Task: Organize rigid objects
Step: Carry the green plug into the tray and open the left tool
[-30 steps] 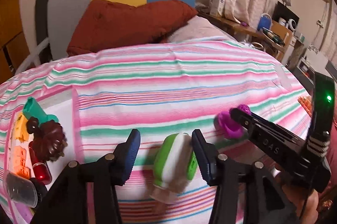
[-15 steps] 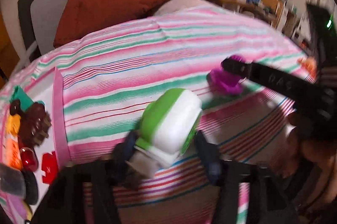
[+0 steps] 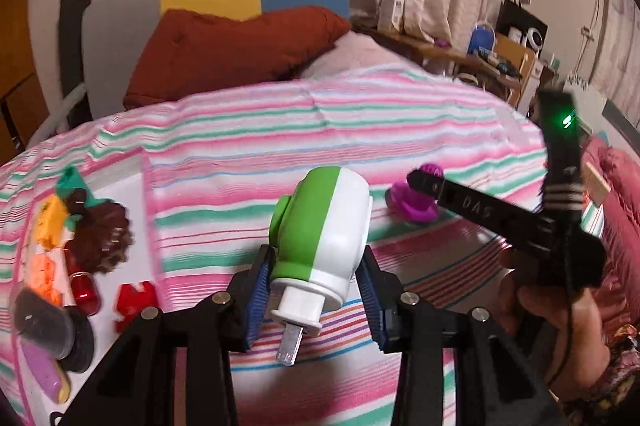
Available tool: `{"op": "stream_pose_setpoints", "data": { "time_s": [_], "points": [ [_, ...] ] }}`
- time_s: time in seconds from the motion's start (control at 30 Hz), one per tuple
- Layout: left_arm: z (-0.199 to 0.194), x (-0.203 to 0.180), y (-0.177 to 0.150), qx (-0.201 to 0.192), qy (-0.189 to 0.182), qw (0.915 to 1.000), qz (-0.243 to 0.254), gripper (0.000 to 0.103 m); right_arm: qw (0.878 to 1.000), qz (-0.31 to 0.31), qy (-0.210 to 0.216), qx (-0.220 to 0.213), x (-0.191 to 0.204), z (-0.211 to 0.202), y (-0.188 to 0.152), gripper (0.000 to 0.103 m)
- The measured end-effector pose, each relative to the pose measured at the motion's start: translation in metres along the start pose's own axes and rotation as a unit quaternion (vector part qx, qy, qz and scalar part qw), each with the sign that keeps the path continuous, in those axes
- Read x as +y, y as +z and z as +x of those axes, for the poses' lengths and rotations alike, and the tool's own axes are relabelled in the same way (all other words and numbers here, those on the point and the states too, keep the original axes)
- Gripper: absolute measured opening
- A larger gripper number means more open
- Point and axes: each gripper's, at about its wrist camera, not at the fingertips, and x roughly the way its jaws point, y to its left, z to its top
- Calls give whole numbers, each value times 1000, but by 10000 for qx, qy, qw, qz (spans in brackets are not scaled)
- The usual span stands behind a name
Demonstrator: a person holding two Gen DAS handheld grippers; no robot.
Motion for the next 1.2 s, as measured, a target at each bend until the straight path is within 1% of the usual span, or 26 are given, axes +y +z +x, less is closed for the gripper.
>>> {"op": "stream_pose_setpoints", "data": {
  "time_s": [0.1,0.2,0.47,0.57,0.63,0.73,0.77,0.83,0.9,1.0,1.03,1.13,1.2],
  "points": [
    [-23,12,-5,-190,86,9997,-113,41,10000,-22,-6,4,0,0,0,35],
    [-46,28,-13,-298,206,9991,-207,41,10000,-55,-34,15,1,1,0,35],
    [-99,82,-42,-343,694,9960,-436,41,9998,-140,-100,41,3,1,0,35],
    [-110,94,-57,-285,901,9949,-358,41,9996,-217,-149,57,7,1,0,35],
    [-116,99,-68,-247,1168,9927,-155,41,9995,-255,-178,65,8,1,-1,35],
    [-116,102,-79,-160,1631,9863,194,41,9993,-289,-216,70,9,1,-1,35],
    [-113,102,-82,-119,1799,9830,336,41,9993,-296,-226,71,10,1,-1,35],
    [-107,103,-86,-35,2191,9740,581,41,9991,-324,-256,79,11,1,-1,35],
    [-97,107,-89,173,2404,9678,719,41,9989,-354,-282,87,12,1,-1,35],
    [-85,107,-91,432,2535,9629,816,41,9987,-390,-317,94,13,1,-2,35],
    [-79,103,-93,504,2559,9608,942,41,9986,-397,-325,94,14,1,-2,35],
    [-65,93,-94,645,2738,9531,1121,42,9984,-432,-360,101,15,1,-2,35],
    [-63,89,-91,603,2773,9526,1096,42,9982,-455,-384,108,16,1,-2,35]
  ]
}}
